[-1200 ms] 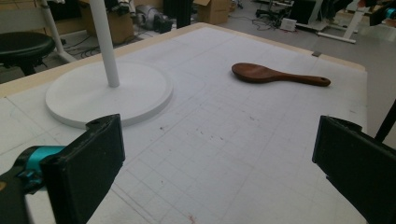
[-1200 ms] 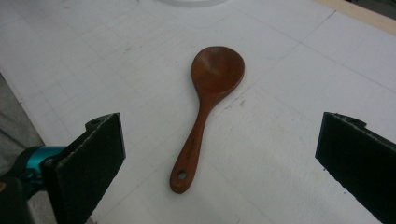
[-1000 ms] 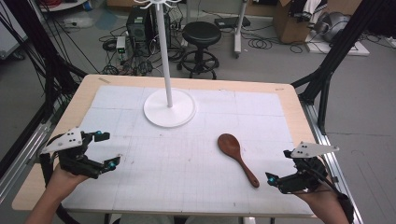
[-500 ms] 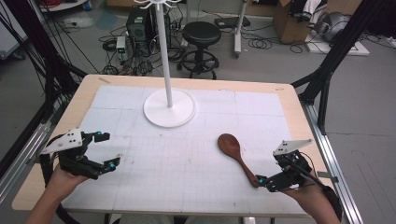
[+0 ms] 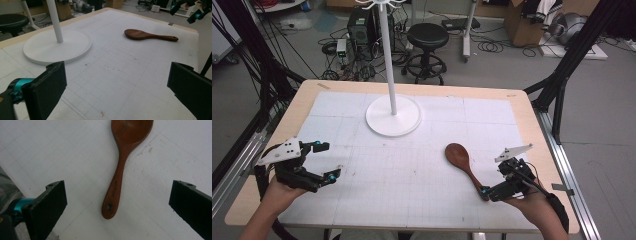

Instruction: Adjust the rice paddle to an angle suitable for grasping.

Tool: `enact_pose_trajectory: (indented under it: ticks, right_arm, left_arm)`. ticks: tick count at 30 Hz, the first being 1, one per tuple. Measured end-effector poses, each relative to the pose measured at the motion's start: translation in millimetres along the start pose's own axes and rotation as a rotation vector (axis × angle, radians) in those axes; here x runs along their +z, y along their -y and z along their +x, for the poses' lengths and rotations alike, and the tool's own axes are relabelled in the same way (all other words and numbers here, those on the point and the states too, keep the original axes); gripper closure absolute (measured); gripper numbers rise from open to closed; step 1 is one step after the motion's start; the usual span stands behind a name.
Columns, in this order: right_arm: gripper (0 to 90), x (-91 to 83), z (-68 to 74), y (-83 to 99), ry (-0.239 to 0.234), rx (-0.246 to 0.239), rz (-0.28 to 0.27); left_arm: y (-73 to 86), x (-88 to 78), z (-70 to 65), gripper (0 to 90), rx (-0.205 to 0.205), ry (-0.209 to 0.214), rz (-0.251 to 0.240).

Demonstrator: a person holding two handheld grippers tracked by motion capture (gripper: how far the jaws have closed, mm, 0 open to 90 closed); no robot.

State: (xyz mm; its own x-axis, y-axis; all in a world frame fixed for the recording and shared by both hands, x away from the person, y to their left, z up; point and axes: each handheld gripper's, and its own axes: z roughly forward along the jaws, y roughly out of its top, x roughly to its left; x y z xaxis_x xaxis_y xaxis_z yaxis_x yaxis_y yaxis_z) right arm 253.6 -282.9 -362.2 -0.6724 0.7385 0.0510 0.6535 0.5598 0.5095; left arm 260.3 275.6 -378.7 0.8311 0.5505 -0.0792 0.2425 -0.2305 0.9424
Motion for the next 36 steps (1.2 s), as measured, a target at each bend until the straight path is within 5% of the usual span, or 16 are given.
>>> enact_pose_trajectory:
  ticks: [16, 36]
  right_arm:
    - [0.5, 24.7, 3.3, -21.9, 0.003, -0.02, 0.064]
    - [1.4, 51.6, 3.7, -37.7, 0.018, 0.011, 0.168]
  left_arm:
    - [1.4, -0.5, 1.4, 3.0, 0.006, -0.012, 0.012]
    - [1.3, 0.2, 1.5, 3.0, 0.009, -0.019, 0.014]
